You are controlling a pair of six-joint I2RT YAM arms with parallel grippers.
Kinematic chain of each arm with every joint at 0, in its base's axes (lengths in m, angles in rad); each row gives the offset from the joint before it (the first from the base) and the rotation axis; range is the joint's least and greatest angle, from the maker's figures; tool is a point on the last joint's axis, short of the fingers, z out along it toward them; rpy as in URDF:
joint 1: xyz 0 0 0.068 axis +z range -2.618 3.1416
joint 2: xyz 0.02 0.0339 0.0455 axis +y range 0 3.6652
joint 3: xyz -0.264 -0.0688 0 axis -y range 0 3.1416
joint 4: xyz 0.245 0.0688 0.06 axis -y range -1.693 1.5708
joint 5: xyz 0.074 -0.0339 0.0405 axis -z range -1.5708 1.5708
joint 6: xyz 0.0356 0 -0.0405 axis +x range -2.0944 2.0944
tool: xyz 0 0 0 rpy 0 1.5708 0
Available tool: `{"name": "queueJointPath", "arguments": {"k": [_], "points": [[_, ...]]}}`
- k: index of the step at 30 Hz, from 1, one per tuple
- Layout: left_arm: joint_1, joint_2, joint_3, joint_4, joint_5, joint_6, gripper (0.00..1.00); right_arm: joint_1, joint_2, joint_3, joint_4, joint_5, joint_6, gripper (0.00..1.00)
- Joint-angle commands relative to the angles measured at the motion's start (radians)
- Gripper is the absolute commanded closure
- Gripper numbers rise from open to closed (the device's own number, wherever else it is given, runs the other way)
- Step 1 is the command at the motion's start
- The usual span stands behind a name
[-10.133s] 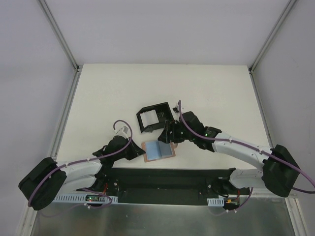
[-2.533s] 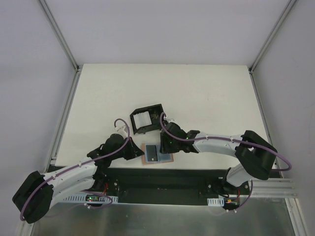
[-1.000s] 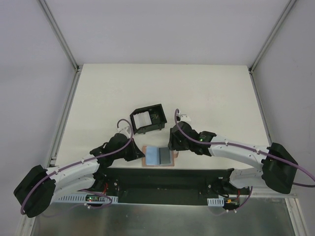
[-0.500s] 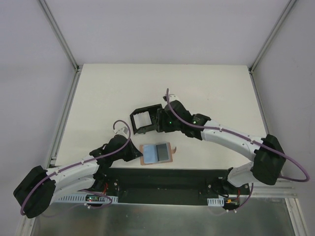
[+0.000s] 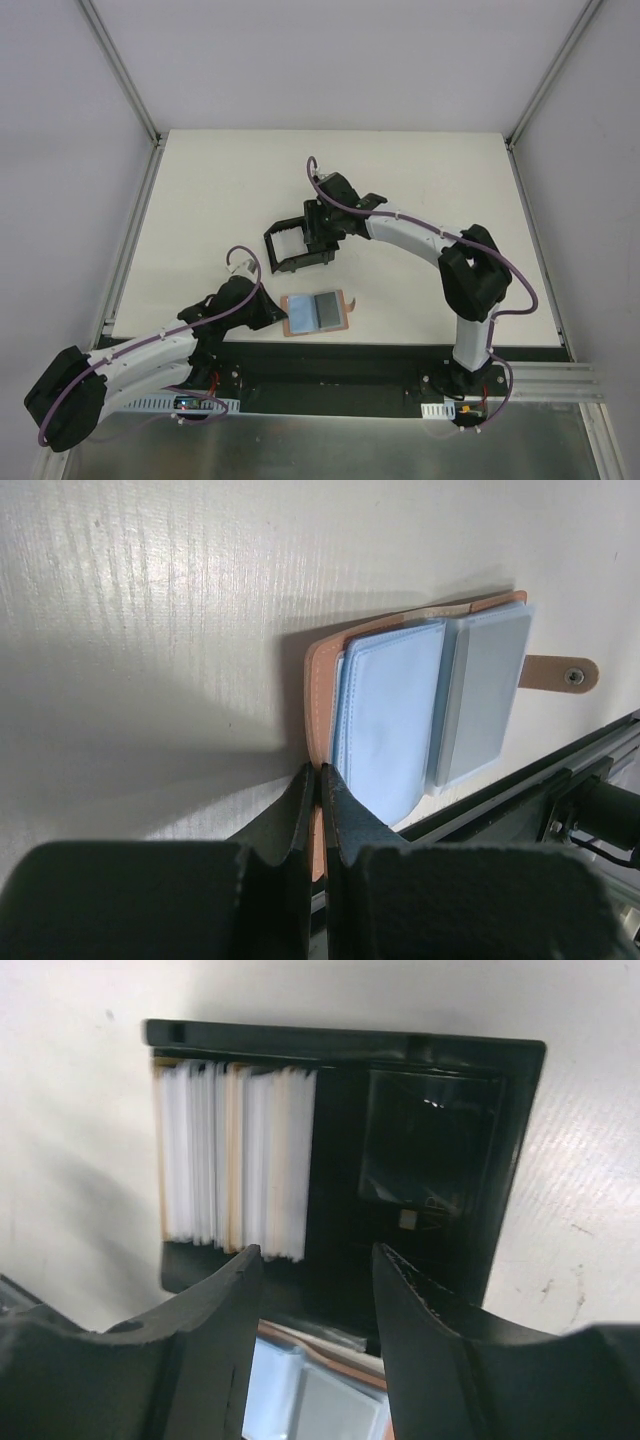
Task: Put the credit cards into the card holder
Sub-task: Move the storage box to the center of the board.
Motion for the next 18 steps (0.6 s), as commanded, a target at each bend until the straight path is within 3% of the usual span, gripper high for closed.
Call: {"name": "queueJointPath", "arguments": {"k": [1, 18], "points": [[0.012, -0.017, -0.011, -0.031, -0.015, 0.024, 1.0, -0.026, 0.014, 0.047, -0.043, 0.007, -0.053, 0.5], [0.022, 0.006, 0.0, -0.032, 0.002, 0.043, 1.0, -0.103, -0.066, -0.097, -0.064, 0.132, -0.128, 0.5]]}}
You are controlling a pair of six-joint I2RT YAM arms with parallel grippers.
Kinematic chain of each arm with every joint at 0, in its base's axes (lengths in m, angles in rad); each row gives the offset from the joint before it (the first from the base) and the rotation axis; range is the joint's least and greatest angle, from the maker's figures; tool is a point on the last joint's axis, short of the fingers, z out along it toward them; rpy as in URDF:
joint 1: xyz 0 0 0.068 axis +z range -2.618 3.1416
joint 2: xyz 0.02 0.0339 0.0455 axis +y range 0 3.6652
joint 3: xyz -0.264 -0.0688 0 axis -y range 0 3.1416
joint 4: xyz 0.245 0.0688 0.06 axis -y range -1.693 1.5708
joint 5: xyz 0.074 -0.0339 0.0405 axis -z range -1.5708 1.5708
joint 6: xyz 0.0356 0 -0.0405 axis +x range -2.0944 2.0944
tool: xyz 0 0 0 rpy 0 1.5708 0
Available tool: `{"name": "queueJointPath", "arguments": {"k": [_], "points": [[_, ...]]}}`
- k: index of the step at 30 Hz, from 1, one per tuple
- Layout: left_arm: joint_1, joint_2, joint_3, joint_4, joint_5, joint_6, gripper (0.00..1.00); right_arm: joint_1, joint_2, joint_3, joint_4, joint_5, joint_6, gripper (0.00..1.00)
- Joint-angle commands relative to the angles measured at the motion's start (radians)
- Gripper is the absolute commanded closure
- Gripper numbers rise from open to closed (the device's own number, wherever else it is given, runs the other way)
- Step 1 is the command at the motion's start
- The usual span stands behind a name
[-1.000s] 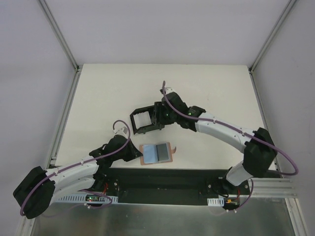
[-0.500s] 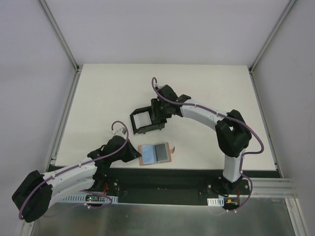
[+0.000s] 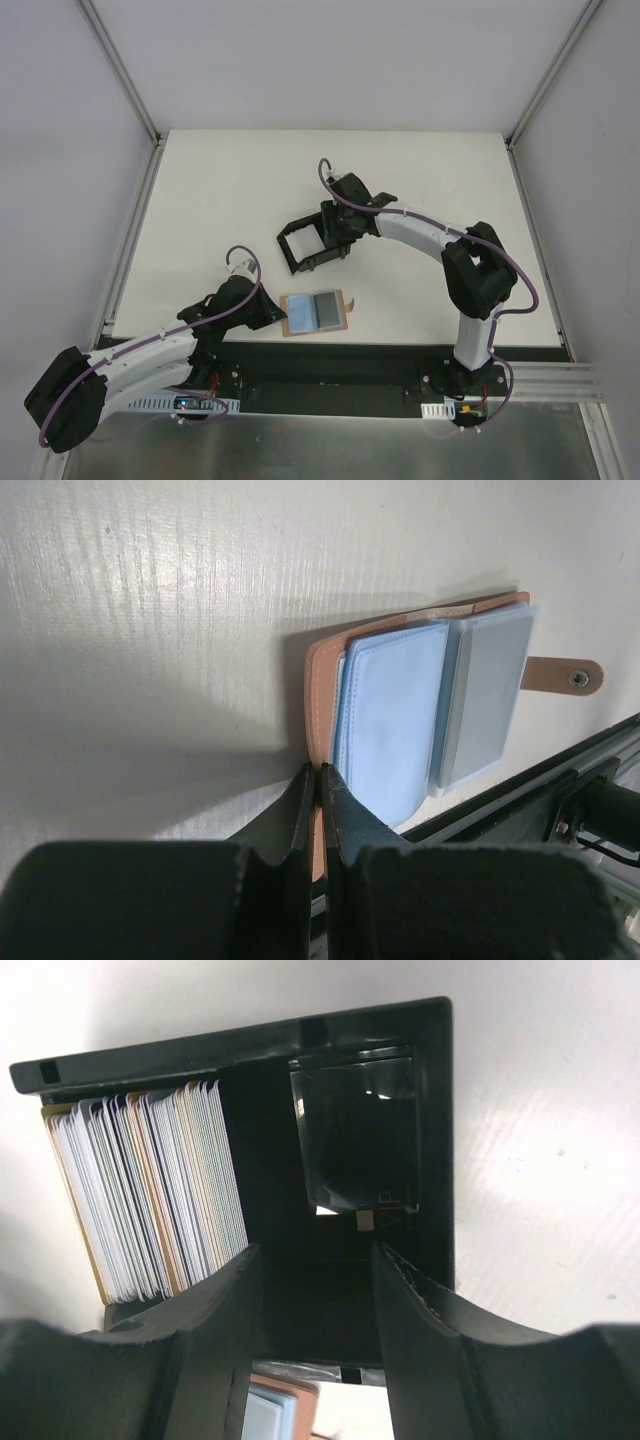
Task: Put the credit cards into the card holder
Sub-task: Move the storage box to the center of the board.
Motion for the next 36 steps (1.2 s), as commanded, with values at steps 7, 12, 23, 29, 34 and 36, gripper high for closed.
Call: {"name": "queueJointPath", "arguments": {"k": [7, 12, 23, 29, 34, 36], "points": [[0.01, 0.024, 0.003, -0.021, 0.0, 0.027, 1.0, -0.058, -0.163, -0.136, -0.036, 0.086, -0.043, 0.5], [0.01, 0.029, 0.008, -0.019, -0.002, 0.029, 1.0, -0.083, -0.2, -0.154, -0.025, 0.049, -0.043, 0.49], [0.01, 0.038, 0.022, -0.019, 0.0, 0.036, 1.0, -0.109, -0.208, -0.137, 0.088, -0.219, -0.058, 0.4], [0.01, 0.049, 0.023, -0.018, 0.003, 0.036, 1.0, -0.109, -0.133, -0.105, 0.111, -0.283, -0.068, 0.36], [0.01, 0.062, 0.029, -0.014, 0.006, 0.039, 1.0, -0.108, -0.077, -0.076, 0.127, -0.32, -0.074, 0.33], [0.012, 0.068, 0.032, -0.014, 0.006, 0.041, 1.0, -0.108, -0.062, -0.071, 0.133, -0.322, -0.077, 0.32]]}}
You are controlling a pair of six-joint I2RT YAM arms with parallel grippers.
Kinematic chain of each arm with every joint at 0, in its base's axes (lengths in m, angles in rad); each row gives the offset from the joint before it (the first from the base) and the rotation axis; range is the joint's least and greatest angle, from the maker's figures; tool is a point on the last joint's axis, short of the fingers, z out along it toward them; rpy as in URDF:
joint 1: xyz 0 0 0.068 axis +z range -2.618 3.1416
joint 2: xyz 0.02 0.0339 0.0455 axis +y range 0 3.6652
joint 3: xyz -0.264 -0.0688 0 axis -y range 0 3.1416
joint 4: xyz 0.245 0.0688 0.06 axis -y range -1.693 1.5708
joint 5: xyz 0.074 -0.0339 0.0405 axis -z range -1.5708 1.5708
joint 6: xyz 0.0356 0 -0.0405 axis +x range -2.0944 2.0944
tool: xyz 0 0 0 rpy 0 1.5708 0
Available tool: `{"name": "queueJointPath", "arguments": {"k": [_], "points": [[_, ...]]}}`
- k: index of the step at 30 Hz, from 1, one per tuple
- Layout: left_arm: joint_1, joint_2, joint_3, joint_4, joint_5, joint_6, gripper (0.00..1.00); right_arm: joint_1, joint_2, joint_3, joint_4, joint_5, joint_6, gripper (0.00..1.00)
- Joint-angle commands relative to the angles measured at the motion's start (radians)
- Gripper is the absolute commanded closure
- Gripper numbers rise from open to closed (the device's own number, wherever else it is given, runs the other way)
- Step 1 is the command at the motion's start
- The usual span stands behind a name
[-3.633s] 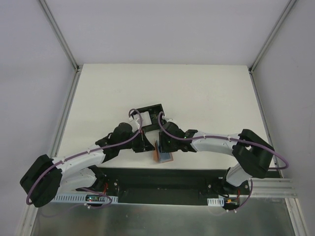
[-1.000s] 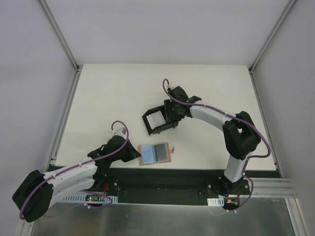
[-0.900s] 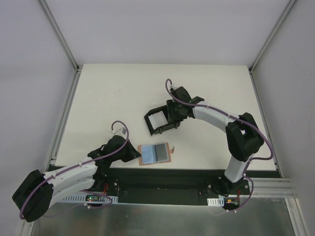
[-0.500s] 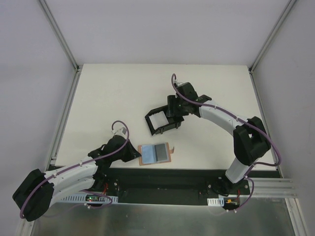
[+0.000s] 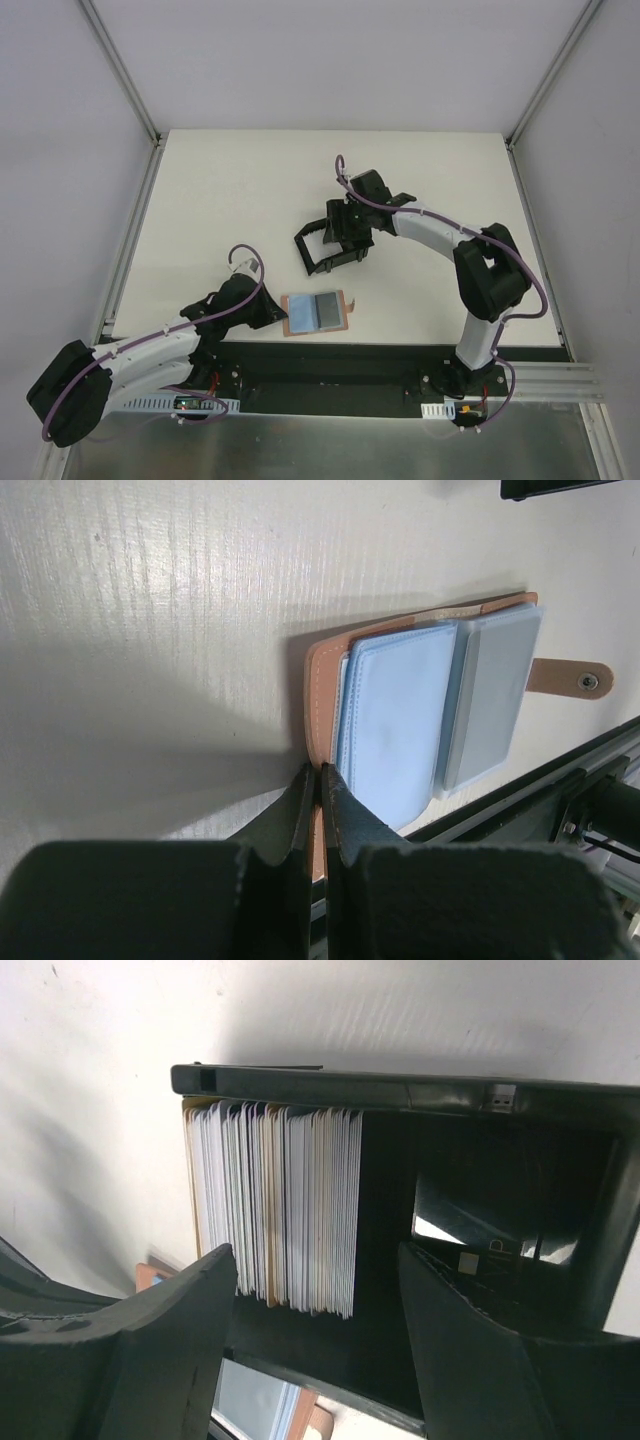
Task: Put the credit cards into the card holder
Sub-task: Move the storage box to the center of the board, then pick up the credit card from the storage box.
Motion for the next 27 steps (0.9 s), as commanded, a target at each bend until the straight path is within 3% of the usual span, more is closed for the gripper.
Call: {"name": "queueJointPath", "arguments": {"k": [1, 21, 27], "points": [[0.01, 0.023, 0.021, -0.031, -0.002, 0.028, 1.0, -0.002, 0.023, 0.055, 0.04, -0.045, -0.024, 0.31], [0.013, 0.055, 0.029, -0.019, 0.012, 0.034, 1.0, 0.007, 0.119, 0.106, 0.039, -0.145, 0.016, 0.26], [0.013, 0.055, 0.03, -0.014, 0.015, 0.033, 1.0, 0.007, 0.095, 0.101, 0.043, -0.162, 0.023, 0.34]]}}
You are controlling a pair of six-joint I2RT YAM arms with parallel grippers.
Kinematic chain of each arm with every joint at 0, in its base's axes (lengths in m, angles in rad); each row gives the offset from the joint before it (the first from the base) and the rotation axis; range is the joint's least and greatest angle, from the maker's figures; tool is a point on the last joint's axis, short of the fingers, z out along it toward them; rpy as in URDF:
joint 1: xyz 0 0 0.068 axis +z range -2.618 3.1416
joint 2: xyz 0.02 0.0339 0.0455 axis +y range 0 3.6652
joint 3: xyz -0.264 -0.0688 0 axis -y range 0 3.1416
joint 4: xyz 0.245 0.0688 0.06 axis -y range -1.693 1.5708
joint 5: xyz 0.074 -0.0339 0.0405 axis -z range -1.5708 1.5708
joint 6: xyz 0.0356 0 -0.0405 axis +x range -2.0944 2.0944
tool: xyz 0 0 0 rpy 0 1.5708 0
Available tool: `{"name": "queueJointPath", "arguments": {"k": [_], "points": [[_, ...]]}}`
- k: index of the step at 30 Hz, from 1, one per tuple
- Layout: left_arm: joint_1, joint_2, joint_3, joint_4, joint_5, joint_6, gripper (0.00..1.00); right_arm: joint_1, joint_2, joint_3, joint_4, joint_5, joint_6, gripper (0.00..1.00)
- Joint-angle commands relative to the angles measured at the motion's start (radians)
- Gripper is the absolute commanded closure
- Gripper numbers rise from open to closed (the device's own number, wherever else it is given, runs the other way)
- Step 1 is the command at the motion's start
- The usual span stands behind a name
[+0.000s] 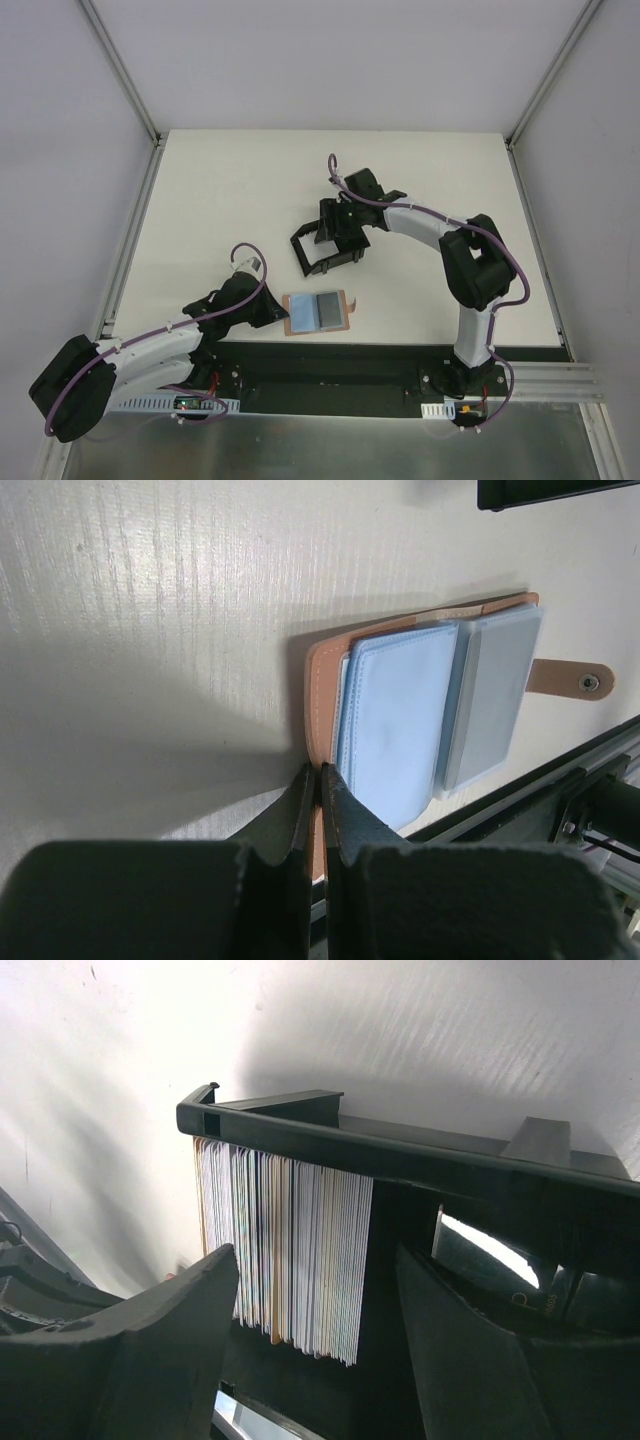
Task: Put the credit cards into the card holder
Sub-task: Pick up the credit card from the storage box.
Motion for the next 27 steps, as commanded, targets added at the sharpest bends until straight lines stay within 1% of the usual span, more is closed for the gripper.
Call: {"name": "queueJointPath", "arguments": {"k": [1, 4, 6, 8, 10, 12, 17, 18, 27], "points": [[0.013, 0.012, 0.015, -0.036, 0.008, 0.026, 1.0, 0.008, -0.03, 0.03, 0.011, -0.05, 0.017, 0.36], [0.013, 0.013, 0.015, -0.035, 0.008, 0.024, 1.0, 0.008, -0.036, 0.03, 0.011, -0.049, 0.02, 0.44], [0.013, 0.013, 0.016, -0.035, 0.009, 0.026, 1.0, 0.01, -0.039, 0.028, 0.009, -0.047, 0.019, 0.48], [0.014, 0.015, 0.016, -0.033, 0.011, 0.027, 1.0, 0.008, -0.041, 0.027, 0.008, -0.046, 0.02, 0.54], [0.016, 0.015, 0.016, -0.032, 0.011, 0.027, 1.0, 0.008, -0.042, 0.024, 0.008, -0.043, 0.02, 0.56], [0.013, 0.015, 0.016, -0.03, 0.013, 0.027, 1.0, 0.008, -0.048, 0.021, 0.006, -0.038, 0.02, 0.61], [0.014, 0.02, 0.015, -0.026, 0.016, 0.026, 1.0, 0.008, -0.061, 0.022, 0.0, -0.03, 0.019, 0.68], [0.014, 0.018, 0.016, -0.026, 0.014, 0.027, 1.0, 0.008, -0.064, 0.022, -0.001, -0.03, 0.019, 0.71], [0.014, 0.026, 0.015, -0.018, 0.019, 0.029, 1.0, 0.008, -0.082, 0.025, -0.015, -0.019, 0.011, 0.82]]}}
